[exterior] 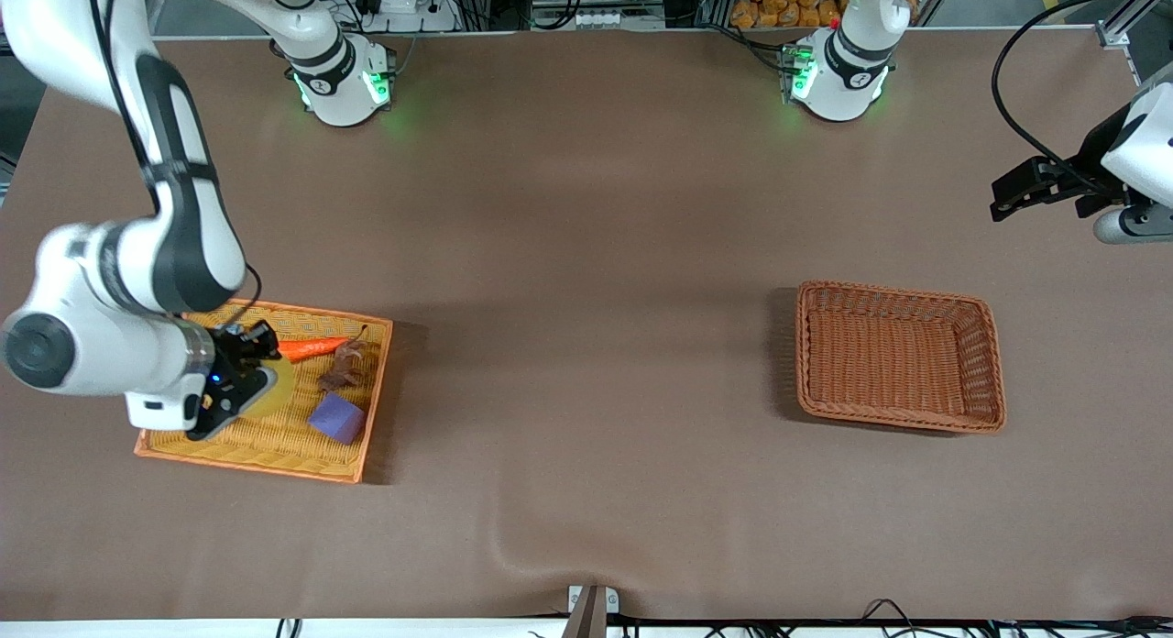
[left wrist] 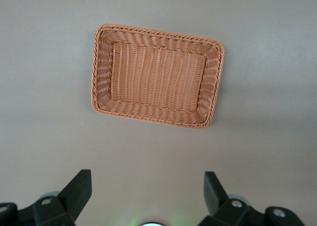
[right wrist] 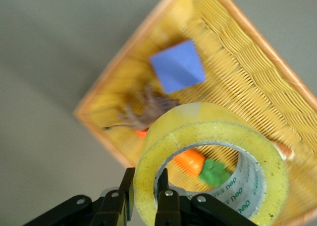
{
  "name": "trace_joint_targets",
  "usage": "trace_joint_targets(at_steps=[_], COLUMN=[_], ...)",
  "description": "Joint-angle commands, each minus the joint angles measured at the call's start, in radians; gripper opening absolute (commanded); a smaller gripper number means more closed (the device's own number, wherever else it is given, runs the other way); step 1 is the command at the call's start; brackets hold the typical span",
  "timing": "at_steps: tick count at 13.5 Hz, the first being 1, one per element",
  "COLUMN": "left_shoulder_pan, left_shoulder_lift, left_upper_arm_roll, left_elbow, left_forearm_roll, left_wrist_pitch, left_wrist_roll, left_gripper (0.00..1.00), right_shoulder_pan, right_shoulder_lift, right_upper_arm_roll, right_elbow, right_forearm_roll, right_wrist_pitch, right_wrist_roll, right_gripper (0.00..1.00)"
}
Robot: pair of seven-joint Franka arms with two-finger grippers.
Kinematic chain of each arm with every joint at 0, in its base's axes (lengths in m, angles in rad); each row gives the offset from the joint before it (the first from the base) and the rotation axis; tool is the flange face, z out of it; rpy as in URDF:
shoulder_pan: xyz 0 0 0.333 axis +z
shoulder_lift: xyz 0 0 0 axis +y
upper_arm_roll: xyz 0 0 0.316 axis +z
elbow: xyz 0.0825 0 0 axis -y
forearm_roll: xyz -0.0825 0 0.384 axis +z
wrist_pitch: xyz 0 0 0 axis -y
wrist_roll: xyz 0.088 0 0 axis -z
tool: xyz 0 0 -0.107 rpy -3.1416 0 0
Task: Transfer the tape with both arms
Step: 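Lower the right gripper onto the tape roll and grasp its rim, then carry the tape to mid-table with the right gripper while the left gripper approaches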
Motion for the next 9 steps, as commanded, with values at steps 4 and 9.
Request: trace_joint_targets(at_steps=[4, 9], left_shoulder_pan=[0.003, 0.003], left_shoulder_lift=[0.025, 0.069], left_upper_arm_roll=[-0.004, -0.004], left_elbow=[0.004, -0.040], left_forearm_roll=[-0.005, -0.028], left_wrist_pitch=[0.014, 0.111], left_wrist_roll=[0.008, 0.001], left_gripper=[1.00, 1.00], right_shoulder_pan=[0.321, 0.565], right_shoulder_lift=[0.036, 0.197], right_upper_arm_roll=[0.010, 0.011], right_elbow=[0.106, 0.107], right_forearm_roll=[0.115, 0.215], right_wrist_pitch=[0.071, 0.386], right_wrist_roll=[0.682, 1.005], right_gripper=[0.00, 0.00])
